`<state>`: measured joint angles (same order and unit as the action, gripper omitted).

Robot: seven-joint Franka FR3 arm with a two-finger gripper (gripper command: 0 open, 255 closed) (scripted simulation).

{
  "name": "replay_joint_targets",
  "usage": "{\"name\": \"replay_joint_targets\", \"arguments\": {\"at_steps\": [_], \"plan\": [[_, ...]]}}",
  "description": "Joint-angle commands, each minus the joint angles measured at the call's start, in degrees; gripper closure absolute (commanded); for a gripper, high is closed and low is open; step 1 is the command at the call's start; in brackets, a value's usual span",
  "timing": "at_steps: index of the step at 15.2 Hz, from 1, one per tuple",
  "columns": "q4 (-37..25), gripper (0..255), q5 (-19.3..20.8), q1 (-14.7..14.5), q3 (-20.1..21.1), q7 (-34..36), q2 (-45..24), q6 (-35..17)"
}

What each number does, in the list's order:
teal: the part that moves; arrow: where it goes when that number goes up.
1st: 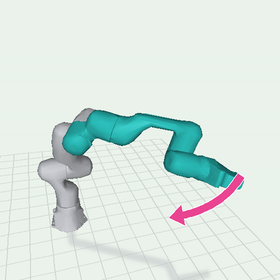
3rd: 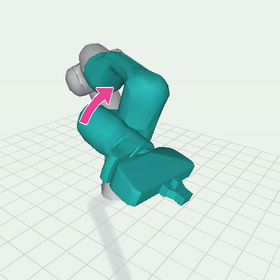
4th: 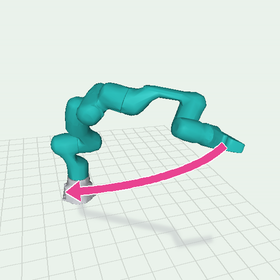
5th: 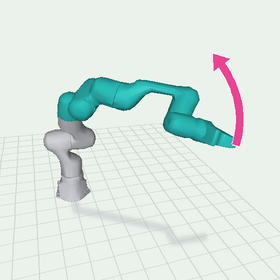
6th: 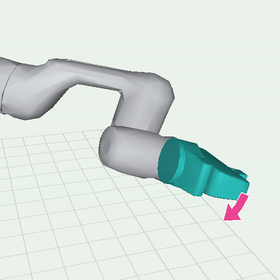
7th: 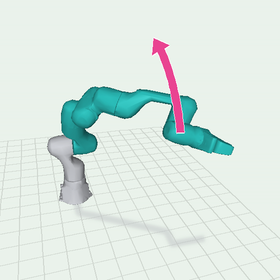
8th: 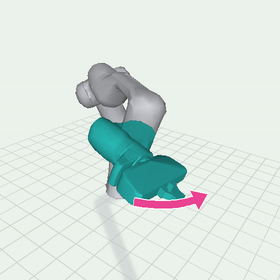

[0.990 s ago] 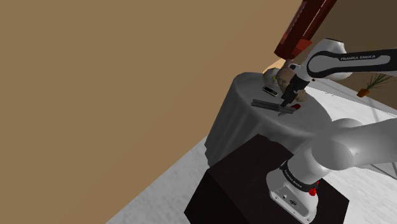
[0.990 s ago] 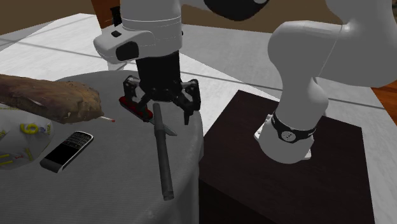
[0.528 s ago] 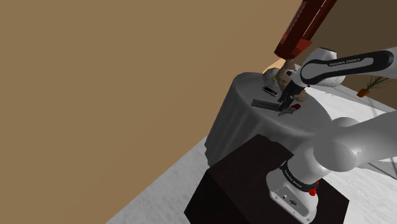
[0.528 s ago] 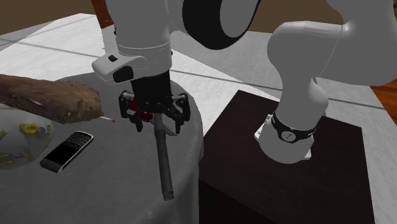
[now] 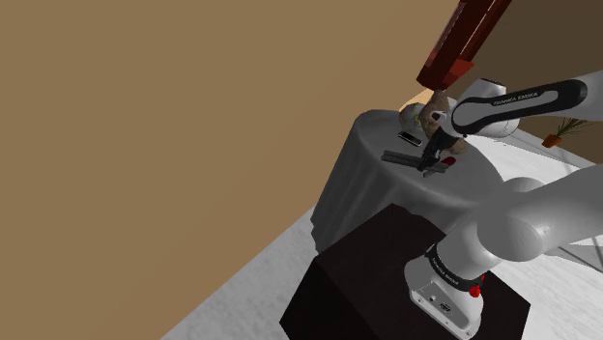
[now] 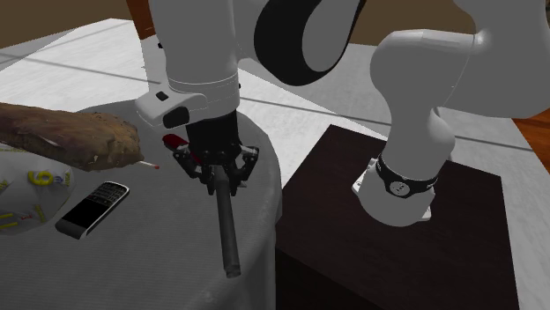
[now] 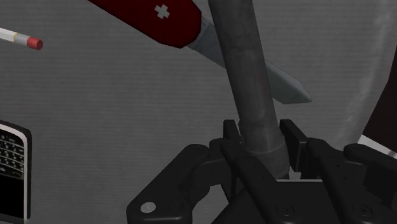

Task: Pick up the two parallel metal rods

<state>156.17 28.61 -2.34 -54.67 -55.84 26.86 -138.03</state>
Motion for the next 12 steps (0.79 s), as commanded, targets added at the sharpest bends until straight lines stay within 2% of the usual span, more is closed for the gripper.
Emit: {"name": "replay_joint_targets", "arguments": {"at_steps": [1, 6, 12], "plan": [[0.01, 255, 0.00, -0.01, -0.02, -0.01, -0.02, -0.04], [-0.08, 255, -0.09, -0.12, -0.03, 0.00, -0.09, -0.02], [-1.92, 255, 0.02, 1.96, 3.81, 0.87, 4.63, 6.58]]}}
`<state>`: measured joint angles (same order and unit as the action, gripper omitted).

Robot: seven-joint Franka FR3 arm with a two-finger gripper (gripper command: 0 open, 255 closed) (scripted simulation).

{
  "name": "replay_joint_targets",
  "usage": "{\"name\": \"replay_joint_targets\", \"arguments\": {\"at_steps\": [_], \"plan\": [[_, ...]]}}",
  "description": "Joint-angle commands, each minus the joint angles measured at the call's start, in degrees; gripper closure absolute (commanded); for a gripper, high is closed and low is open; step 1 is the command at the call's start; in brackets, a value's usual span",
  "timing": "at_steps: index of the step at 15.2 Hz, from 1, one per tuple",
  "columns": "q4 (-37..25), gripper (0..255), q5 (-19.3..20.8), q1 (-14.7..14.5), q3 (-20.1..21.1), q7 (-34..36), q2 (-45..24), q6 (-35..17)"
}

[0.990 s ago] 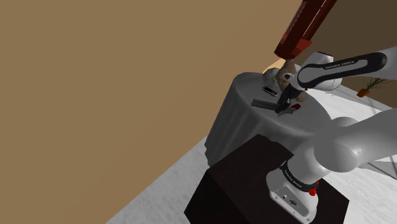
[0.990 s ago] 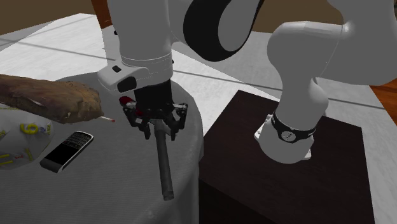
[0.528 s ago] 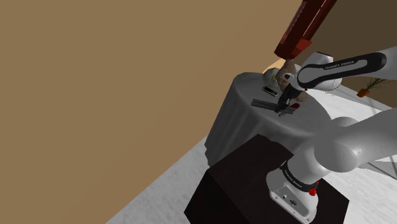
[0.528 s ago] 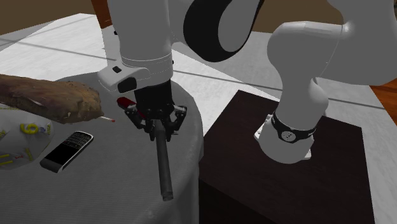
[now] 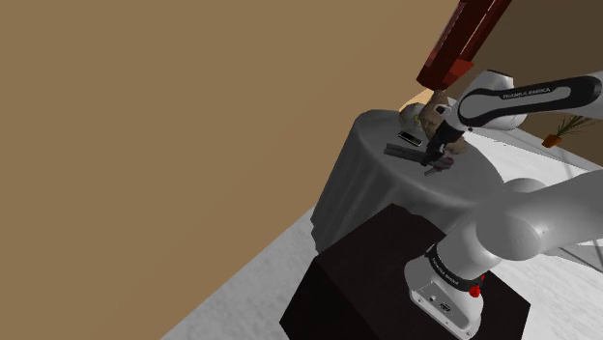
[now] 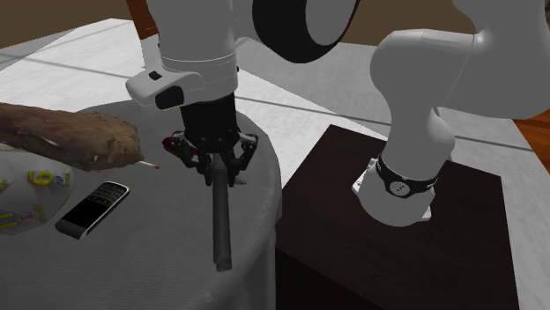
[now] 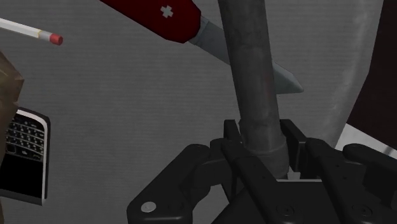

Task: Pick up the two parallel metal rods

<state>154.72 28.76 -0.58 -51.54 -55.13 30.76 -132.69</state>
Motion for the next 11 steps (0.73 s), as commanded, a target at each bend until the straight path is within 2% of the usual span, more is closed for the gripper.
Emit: {"name": "replay_joint_targets", "arguments": {"at_steps": [1, 9, 11], "plan": [[-0.82, 255, -0.21, 0.45, 1.26, 0.25, 1.42, 2.28], [-4.07, 255, -1.33, 1.70, 5.38, 0.68, 5.95, 10.17], [-4.14, 255, -1.36, 1.73, 5.46, 0.68, 6.02, 10.31]]}}
